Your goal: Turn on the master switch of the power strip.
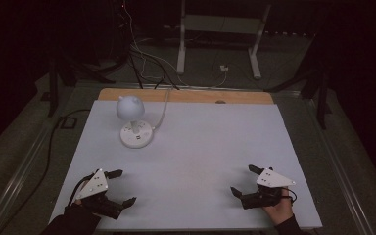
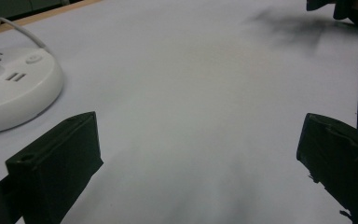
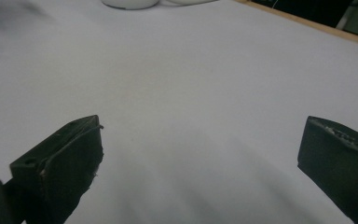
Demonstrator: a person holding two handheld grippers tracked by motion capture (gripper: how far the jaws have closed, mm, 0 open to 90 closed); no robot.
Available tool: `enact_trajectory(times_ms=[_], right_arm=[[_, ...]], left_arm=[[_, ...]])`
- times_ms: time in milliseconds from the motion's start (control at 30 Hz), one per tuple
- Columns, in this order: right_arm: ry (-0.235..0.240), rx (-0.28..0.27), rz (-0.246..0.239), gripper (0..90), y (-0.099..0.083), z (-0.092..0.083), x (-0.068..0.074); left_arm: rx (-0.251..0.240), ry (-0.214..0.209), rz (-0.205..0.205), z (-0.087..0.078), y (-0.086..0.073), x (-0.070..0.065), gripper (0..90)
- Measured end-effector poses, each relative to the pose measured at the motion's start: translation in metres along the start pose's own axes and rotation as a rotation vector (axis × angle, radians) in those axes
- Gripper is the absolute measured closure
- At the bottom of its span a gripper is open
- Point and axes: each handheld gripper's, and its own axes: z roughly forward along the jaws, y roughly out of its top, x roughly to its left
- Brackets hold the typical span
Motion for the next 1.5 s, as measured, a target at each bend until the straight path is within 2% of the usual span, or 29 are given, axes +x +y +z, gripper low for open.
enact_trajectory(times_ms=[333, 633, 833, 1067, 1500], right_arm=[[-0.017, -0.003, -0.008, 0.0, 0.002, -0.002, 0.002], [-0.023, -0.014, -0.004, 0.0, 0.003, -0.004, 0.003], [-0.027, -0.021, 0.001, 0.0, 0.003, -0.005, 0.004], [-0.024, -0.022, 0.007, 0.0, 0.003, -0.006, 0.005], [-0.007, -0.030, 0.023, 0.0, 0.005, -0.007, 0.006]], left_arm=[[0.023, -0.002, 0.016, 0.002, 0.003, -0.002, 0.2], [0.043, -0.035, 0.041, 0.004, 0.010, -0.006, 0.2], [0.054, -0.058, 0.036, 0.007, 0.015, -0.007, 0.2], [0.025, -0.062, 0.034, 0.006, 0.023, -0.006, 0.2], [0.013, -0.056, 0.037, 0.008, 0.037, -0.002, 0.3]])
